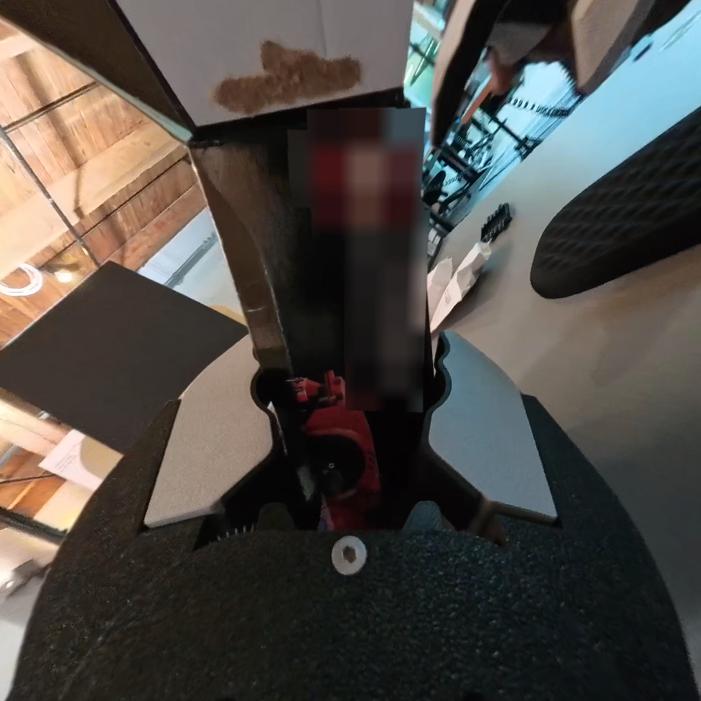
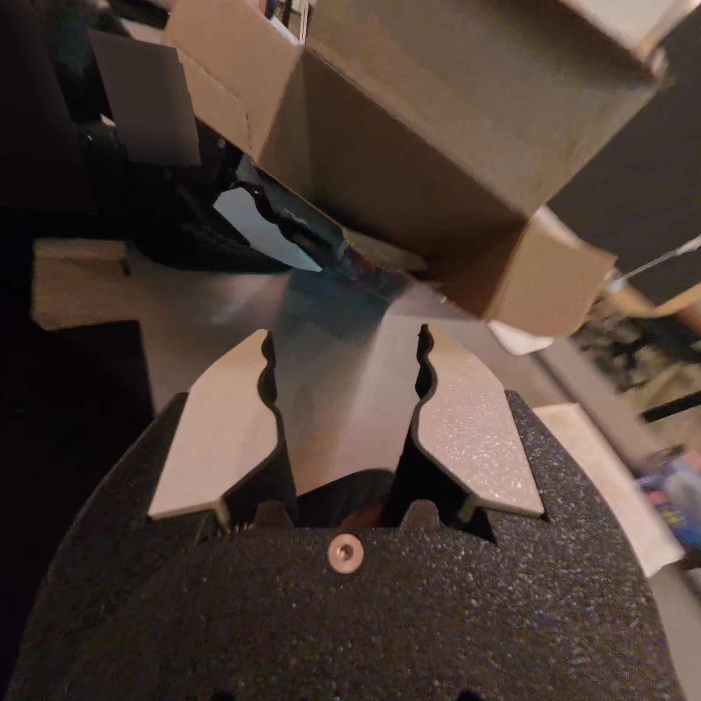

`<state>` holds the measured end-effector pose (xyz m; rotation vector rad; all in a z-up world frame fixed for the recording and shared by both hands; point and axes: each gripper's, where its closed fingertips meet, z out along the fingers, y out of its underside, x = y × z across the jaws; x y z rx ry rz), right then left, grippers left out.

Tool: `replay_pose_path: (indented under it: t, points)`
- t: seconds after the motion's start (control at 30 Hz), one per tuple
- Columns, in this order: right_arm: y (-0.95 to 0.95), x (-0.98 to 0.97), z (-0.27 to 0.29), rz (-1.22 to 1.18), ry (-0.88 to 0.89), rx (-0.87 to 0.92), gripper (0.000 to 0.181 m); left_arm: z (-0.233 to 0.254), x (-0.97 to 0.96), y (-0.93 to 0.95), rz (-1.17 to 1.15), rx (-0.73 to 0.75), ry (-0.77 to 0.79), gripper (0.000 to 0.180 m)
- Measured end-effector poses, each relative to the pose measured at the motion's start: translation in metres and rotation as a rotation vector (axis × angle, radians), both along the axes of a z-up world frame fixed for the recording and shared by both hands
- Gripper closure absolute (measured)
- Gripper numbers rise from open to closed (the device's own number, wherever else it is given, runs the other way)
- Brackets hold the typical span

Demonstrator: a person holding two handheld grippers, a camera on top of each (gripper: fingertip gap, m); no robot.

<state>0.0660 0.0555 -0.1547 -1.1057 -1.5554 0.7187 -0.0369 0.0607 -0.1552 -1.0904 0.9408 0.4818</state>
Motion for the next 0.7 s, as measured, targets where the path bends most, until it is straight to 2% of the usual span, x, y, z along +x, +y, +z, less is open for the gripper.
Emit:
replay_pose_path:
  t: [0.1,0.23,0.3,0.33,0.47,0.53,0.7]
  points:
    - [0.002,-0.019,0.024,0.036,0.038,0.238,0.119,0.005,-0.007,-0.007,-0.053,-0.024,-0.043,0.095]
    - [0.013,-0.051,0.017,0.091,-0.165,0.574,0.125,0.008,-0.013,-0.013,-0.099,-0.048,-0.073,0.095]
    - [0.024,-0.064,0.013,0.049,-0.273,0.768,0.154,0.007,-0.013,-0.013,-0.106,-0.057,-0.069,0.095]
    - [0.025,-0.066,0.015,0.055,-0.311,0.854,0.162,0.006,-0.013,-0.013,-0.099,-0.061,-0.064,0.095]
    - [0.018,-0.065,0.004,0.17,-0.423,0.749,0.177,0.005,-0.026,-0.011,-0.062,-0.107,-0.135,0.093]
    - [0.021,-0.064,-0.001,0.186,-0.448,0.722,0.178,-0.004,-0.028,-0.005,-0.052,-0.184,-0.176,0.078]
    - [0.029,-0.061,0.001,0.207,-0.41,0.604,0.178,-0.022,-0.045,0.015,0.073,-0.276,-0.083,0.067]
